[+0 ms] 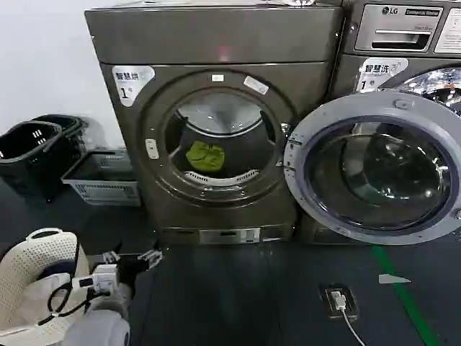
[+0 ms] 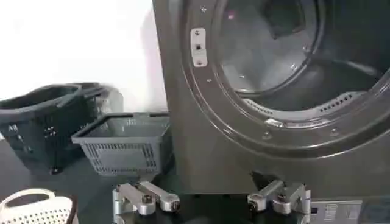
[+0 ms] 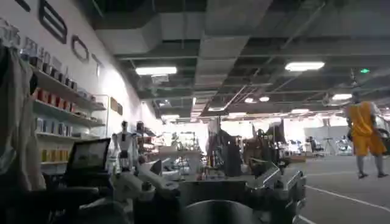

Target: Grasp the clothes from the dryer.

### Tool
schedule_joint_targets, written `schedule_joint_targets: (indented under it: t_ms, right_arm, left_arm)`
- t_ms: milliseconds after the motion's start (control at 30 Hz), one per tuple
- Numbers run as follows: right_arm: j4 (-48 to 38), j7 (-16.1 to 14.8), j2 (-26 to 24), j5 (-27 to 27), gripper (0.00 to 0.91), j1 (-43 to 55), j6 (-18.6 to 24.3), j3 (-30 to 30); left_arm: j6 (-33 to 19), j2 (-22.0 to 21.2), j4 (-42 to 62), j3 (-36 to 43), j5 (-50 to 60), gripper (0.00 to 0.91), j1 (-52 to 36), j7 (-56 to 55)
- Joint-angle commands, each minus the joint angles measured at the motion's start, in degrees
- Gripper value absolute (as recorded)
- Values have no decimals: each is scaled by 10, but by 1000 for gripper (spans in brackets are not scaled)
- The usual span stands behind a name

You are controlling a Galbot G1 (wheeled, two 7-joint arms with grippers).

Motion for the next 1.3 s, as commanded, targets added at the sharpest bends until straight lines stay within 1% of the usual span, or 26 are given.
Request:
schedule_joint_targets:
  t_ms: [33, 67, 467, 1300]
  right_arm:
    - [-4, 10, 1, 18, 907, 1, 31, -10]
    - [-10, 12, 2, 15, 907, 2, 54, -13]
    - [-8, 22, 5, 17, 907, 2, 49, -18]
    - [-12, 23, 7, 21, 907, 2, 52, -17]
  left_arm:
    - [28, -1, 2, 1, 0, 907, -1, -7]
    - [28, -1, 3, 1, 0, 907, -1, -7]
    - [28, 1, 4, 7, 0, 907, -1, -18]
    - [28, 7, -1, 12, -6, 907, -8, -14]
